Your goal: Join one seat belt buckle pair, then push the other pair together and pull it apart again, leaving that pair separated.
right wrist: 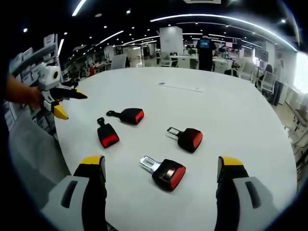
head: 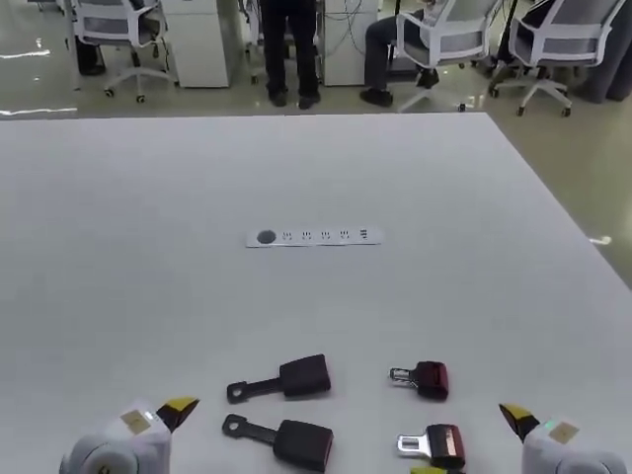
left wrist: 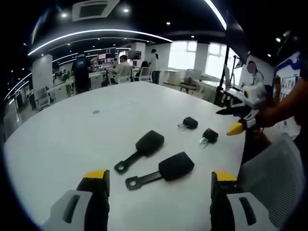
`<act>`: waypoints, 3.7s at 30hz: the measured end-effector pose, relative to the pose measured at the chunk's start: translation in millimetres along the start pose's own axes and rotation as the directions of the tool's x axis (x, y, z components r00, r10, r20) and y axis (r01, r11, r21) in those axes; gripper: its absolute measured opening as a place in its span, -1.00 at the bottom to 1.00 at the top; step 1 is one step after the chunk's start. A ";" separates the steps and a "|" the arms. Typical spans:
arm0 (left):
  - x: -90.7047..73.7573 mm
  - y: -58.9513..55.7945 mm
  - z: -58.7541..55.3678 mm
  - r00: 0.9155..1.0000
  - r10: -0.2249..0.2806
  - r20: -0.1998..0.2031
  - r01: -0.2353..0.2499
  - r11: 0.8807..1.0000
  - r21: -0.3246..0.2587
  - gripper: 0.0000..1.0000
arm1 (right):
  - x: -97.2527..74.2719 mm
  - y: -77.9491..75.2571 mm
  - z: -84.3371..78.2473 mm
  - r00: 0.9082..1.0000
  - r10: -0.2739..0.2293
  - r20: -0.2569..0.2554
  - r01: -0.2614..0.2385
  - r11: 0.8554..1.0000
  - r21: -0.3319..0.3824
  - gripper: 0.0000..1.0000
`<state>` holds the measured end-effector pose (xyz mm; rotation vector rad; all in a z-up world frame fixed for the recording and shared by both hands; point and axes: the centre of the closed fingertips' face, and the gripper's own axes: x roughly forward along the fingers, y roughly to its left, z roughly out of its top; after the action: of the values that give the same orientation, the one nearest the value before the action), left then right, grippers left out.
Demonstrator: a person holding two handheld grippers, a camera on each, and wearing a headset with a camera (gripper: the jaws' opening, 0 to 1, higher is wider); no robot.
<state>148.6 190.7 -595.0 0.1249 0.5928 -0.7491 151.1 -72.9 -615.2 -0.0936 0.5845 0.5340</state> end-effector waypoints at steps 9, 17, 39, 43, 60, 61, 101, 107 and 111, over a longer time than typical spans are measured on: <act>13.6 -0.1 -1.8 0.999 -0.035 -0.025 0.035 0.999 0.017 0.77 | 8.4 0.1 -0.7 1.000 0.012 -0.023 -0.012 1.000 -0.006 0.91; 27.0 -0.1 0.9 0.997 -0.070 -0.040 0.071 0.997 0.038 0.73 | 18.7 0.9 -2.5 0.997 0.053 -0.054 -0.054 0.998 -0.030 0.88; 61.0 -15.0 -9.1 0.967 -0.203 -0.155 0.230 0.956 0.182 0.58 | 39.2 1.5 -11.9 0.974 0.177 -0.138 -0.188 0.980 -0.071 0.77; 65.3 -17.3 -11.4 0.958 -0.228 -0.176 0.262 0.945 0.198 0.55 | 42.1 4.0 -12.9 0.967 0.197 -0.164 -0.213 0.973 -0.087 0.74; 85.0 -22.8 -30.6 0.894 -0.329 -0.303 0.416 0.862 0.291 0.40 | 52.9 11.4 -24.1 0.922 0.298 -0.248 -0.337 0.932 -0.132 0.60; 87.1 -22.6 -32.5 0.890 -0.333 -0.312 0.424 0.856 0.295 0.39 | 54.4 11.0 -27.0 0.916 0.308 -0.255 -0.348 0.929 -0.128 0.59; 107.5 -25.4 -46.0 0.843 -0.368 -0.391 0.515 0.762 0.392 -0.29 | 59.3 -9.1 -56.4 0.823 0.401 -0.403 -0.521 0.815 -0.253 -0.22; 108.3 -25.4 -46.2 0.855 -0.351 -0.381 0.490 0.786 0.377 -0.33 | 50.9 -13.0 -61.7 0.806 0.401 -0.435 -0.548 0.782 -0.296 -0.28; 107.6 -26.4 -45.1 0.854 -0.344 -0.389 0.489 0.785 0.380 -0.33 | 49.1 -13.6 -63.1 0.802 0.394 -0.450 -0.557 0.767 -0.320 -0.30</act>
<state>172.2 120.4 -688.9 0.5805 0.7313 -1.3273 160.8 -76.9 -695.6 -0.4912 0.8458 1.1774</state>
